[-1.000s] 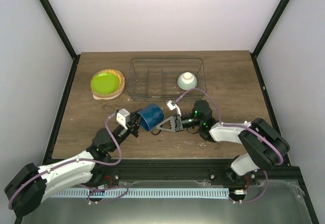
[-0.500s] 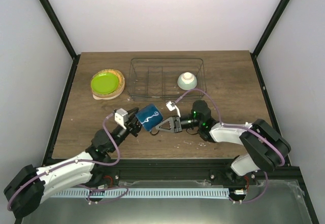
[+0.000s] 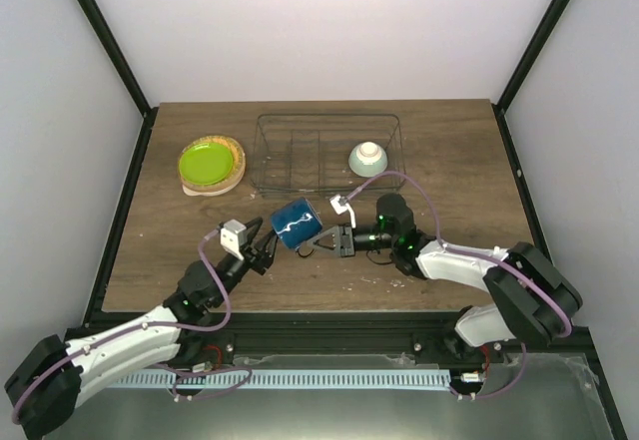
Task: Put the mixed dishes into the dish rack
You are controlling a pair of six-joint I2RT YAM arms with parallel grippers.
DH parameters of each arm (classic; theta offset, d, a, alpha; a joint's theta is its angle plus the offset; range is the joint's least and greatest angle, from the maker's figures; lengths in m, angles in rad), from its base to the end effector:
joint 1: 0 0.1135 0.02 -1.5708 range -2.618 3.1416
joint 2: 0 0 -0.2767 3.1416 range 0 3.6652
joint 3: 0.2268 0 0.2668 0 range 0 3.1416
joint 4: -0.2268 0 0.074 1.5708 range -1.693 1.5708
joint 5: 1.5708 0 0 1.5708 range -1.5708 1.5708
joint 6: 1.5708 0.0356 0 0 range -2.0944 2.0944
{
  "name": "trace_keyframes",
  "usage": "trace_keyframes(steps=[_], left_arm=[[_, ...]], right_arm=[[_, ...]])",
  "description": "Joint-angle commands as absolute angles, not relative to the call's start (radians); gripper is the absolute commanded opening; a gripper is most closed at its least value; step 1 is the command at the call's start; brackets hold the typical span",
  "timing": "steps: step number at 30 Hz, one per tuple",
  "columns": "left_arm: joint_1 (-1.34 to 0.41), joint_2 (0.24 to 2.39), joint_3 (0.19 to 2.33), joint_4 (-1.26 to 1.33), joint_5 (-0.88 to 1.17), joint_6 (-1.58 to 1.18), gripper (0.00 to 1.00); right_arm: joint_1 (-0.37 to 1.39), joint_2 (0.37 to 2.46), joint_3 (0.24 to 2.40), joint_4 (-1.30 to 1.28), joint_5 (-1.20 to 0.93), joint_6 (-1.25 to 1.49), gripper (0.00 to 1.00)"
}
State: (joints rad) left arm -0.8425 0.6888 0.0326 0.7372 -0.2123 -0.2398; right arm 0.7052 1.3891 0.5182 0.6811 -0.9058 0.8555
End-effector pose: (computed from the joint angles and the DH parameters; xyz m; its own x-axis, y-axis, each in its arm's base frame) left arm 0.1104 -0.1125 0.1871 -0.0878 -0.2504 -0.9642 0.5857 0.7699 -0.2533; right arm 0.1932 0.2013 0.2073 -0.8404 -0.1036 -0.5320 -0.5398 0.0720 0.8387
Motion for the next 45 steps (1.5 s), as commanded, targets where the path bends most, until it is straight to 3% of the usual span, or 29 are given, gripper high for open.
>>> trace_keyframes(steps=[1, 8, 15, 32, 45], left_arm=[[-0.845, 0.632, 0.017, 0.636, -0.274, -0.257, 0.59], [-0.845, 0.643, 0.207, 0.258, -0.450, -0.279, 0.71], [-0.845, 0.682, 0.360, 0.089, -0.484, -0.323, 0.73], [-0.844, 0.703, 0.478, -0.127, -0.507, -0.357, 0.75], [-0.845, 0.687, 0.476, -0.166, -0.506, -0.367, 0.76]], right_arm=[[0.690, 1.320, 0.607, 0.603, -0.821, 0.753, 0.01], [0.595, 1.264, 0.753, 0.138, -0.542, 0.502, 0.01], [0.556, 1.264, 0.947, -0.130, -0.318, 0.350, 0.01], [0.474, 1.607, 1.341, -0.309, -0.233, 0.254, 0.01], [0.460, 1.764, 1.428, -0.400, -0.112, 0.192, 0.01]])
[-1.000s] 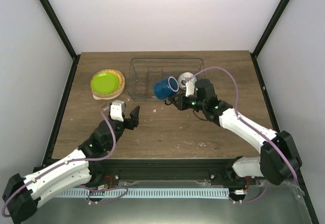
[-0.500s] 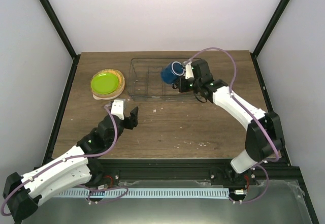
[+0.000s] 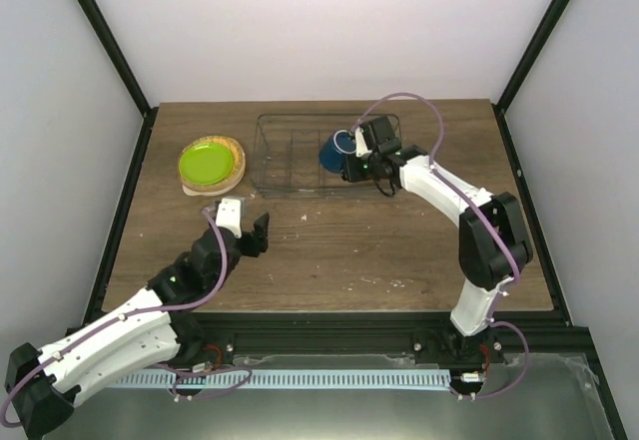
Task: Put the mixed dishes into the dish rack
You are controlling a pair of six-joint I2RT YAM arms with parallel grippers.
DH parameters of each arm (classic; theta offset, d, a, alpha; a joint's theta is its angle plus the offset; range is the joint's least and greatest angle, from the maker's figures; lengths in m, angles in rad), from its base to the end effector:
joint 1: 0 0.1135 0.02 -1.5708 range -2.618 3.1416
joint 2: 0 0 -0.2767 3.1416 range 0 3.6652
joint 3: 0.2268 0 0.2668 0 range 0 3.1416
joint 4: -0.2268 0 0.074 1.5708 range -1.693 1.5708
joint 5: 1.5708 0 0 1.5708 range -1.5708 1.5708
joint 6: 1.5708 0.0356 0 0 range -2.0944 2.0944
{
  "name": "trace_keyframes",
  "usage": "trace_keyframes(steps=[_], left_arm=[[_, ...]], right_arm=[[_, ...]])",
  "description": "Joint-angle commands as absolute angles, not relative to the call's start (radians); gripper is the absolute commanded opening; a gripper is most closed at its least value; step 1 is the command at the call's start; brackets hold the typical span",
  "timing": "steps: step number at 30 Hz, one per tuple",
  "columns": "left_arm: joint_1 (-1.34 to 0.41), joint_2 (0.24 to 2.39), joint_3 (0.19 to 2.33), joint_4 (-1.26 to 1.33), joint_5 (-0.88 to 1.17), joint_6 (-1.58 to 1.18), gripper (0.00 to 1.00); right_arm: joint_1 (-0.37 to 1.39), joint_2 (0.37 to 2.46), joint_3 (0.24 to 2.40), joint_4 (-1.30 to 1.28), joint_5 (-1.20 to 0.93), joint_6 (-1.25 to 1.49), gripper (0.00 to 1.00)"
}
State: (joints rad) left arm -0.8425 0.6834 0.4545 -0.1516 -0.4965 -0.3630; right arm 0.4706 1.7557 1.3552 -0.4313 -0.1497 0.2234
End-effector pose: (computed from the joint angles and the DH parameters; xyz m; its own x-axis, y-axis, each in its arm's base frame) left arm 0.1258 -0.1156 0.2486 -0.3596 -0.0659 -0.9308 0.2505 0.9541 -0.1643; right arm 0.3605 0.1894 0.2587 -0.7616 -0.1416 -0.6324 -0.3786 0.8893 0.2567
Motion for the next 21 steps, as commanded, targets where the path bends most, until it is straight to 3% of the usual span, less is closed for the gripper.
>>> trace_keyframes(steps=[1, 21], left_arm=[[-0.845, 0.694, 0.477, -0.166, -0.504, -0.367, 0.76], [-0.845, 0.760, 0.486, -0.140, -0.477, -0.364, 0.77]], right_arm=[[0.458, 1.774, 1.433, -0.409, -0.112, 0.189, 0.01], [0.425, 1.867, 1.459, -0.497, -0.018, -0.045, 0.01]])
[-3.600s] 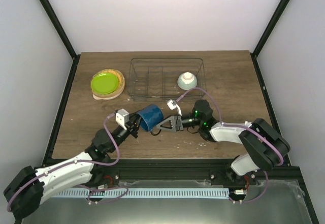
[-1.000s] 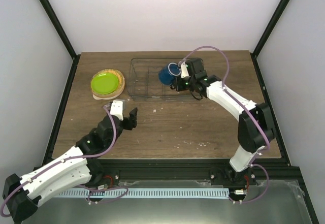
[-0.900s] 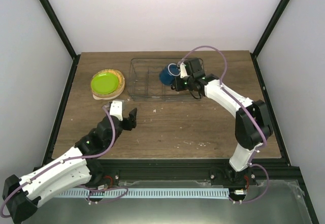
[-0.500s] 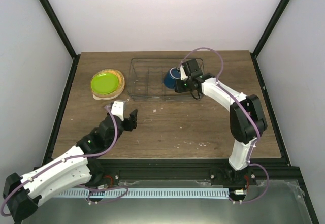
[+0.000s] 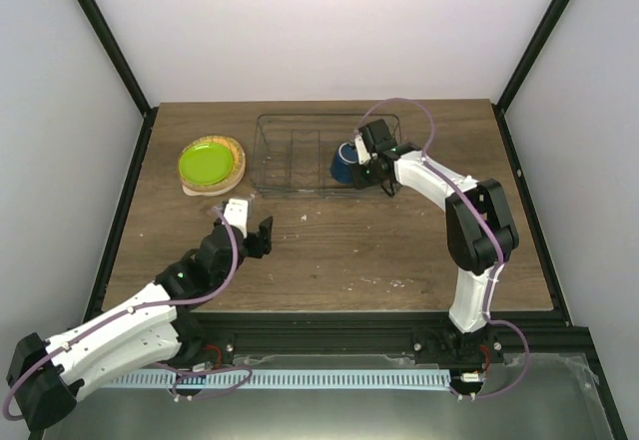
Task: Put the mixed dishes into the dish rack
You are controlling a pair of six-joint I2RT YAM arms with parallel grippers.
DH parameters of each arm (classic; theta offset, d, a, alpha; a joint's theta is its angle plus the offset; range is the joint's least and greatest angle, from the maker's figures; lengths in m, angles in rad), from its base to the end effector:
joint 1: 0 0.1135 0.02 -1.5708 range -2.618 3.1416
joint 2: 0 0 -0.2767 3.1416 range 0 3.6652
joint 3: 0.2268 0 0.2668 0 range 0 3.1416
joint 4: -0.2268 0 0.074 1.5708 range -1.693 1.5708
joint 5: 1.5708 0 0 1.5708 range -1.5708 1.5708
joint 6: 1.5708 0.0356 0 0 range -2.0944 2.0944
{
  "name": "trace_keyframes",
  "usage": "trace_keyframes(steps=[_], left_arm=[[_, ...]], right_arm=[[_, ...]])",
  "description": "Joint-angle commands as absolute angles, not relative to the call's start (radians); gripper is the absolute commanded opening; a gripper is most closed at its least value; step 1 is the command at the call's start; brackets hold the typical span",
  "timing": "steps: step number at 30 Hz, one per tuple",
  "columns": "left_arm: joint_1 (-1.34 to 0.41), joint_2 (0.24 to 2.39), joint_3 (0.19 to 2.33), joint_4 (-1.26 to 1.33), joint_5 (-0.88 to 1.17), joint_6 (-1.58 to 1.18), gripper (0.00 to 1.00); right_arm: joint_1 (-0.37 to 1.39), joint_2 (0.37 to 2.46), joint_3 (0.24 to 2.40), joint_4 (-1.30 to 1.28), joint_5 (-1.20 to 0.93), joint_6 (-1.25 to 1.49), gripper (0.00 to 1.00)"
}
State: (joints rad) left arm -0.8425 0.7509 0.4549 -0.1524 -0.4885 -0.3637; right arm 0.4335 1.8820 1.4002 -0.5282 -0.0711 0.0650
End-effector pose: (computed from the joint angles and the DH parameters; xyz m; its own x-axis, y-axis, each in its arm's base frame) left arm 0.1315 -0.1224 0.2381 -0.4040 -0.0190 -0.9146 0.2502 0.9594 -0.1304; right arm 0.3811 0.1792 0.2169 -0.7963 -0.2972 -0.5268 -0.4024 0.9106 0.0946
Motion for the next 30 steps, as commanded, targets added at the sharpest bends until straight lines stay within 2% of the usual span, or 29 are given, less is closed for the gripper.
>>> trace_keyframes(steps=[1, 10, 16, 24, 30], left_arm=[[-0.844, 0.763, 0.486, -0.138, -0.475, -0.364, 0.77], [-0.845, 0.778, 0.489, -0.129, -0.464, -0.359, 0.77], [-0.844, 0.780, 0.492, -0.130, -0.458, -0.357, 0.77], [-0.844, 0.776, 0.493, -0.139, -0.459, -0.357, 0.77], [-0.800, 0.790, 0.577, -0.254, -0.515, -0.349, 0.83]], right_arm=[[0.426, 1.866, 1.452, -0.493, -0.009, -0.069, 0.01], [0.424, 1.881, 1.405, -0.491, -0.021, -0.185, 0.04], [0.426, 1.862, 1.387, -0.493, -0.123, -0.191, 0.26], [0.425, 1.842, 1.392, -0.533, -0.117, -0.187, 0.32], [0.425, 1.752, 1.393, -0.568, -0.051, -0.131, 0.45]])
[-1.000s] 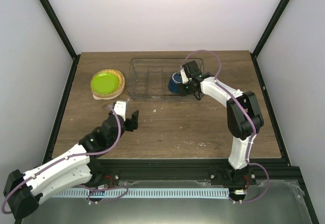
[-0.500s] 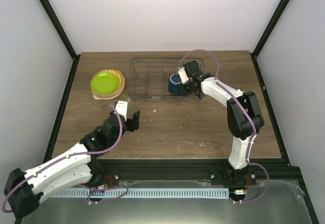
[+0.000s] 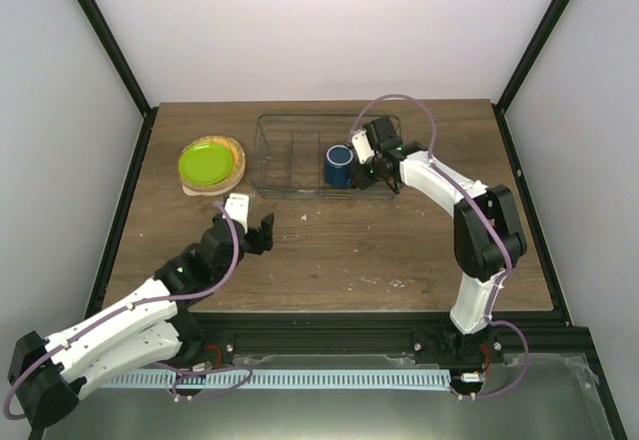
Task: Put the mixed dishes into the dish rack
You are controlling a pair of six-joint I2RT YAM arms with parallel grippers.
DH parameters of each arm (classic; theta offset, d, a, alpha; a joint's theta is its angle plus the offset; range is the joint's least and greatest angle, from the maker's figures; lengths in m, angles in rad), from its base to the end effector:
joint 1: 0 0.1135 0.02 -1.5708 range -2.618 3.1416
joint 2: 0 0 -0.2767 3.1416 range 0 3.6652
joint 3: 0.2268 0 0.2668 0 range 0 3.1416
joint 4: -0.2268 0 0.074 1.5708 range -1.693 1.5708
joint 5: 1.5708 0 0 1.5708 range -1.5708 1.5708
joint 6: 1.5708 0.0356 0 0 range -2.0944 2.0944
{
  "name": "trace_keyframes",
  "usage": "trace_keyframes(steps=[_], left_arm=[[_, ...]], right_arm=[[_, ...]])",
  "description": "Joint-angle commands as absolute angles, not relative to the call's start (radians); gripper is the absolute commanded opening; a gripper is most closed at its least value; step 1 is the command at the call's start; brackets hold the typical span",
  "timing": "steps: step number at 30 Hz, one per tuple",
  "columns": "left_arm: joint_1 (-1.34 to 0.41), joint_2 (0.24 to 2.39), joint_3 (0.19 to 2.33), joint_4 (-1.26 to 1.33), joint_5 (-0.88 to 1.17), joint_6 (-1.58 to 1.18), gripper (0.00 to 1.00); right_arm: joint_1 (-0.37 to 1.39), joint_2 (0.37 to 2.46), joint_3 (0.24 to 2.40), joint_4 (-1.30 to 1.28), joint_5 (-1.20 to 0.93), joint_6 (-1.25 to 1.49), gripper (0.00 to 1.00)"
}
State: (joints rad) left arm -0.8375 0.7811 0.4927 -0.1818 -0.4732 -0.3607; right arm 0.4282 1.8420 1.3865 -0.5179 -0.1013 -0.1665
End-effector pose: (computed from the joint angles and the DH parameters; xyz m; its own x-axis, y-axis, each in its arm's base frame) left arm 0.1352 -0.1259 0.2440 -0.4212 -0.0018 -0.9070 0.2573 0.9587 -0.1214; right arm 0.3765 0.1758 0.2291 -0.6647 -0.4846 -0.5686 -0.5831 0.8124 -0.0108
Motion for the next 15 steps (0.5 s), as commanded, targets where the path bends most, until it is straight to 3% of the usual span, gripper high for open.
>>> trace_keyframes(steps=[1, 6, 15], left_arm=[[-0.767, 0.800, 0.604, -0.287, -0.507, -0.354, 0.84], [-0.460, 0.946, 0.794, -0.421, -0.287, -0.369, 0.87], [-0.101, 1.334, 1.043, -0.483, -0.181, -0.317, 0.86]], right_arm=[[0.425, 1.729, 1.393, -0.580, -0.028, -0.117, 0.47], [0.428, 1.637, 1.373, -0.600, 0.019, -0.041, 0.48], [0.543, 1.442, 1.162, -0.514, 0.027, 0.095, 0.52]])
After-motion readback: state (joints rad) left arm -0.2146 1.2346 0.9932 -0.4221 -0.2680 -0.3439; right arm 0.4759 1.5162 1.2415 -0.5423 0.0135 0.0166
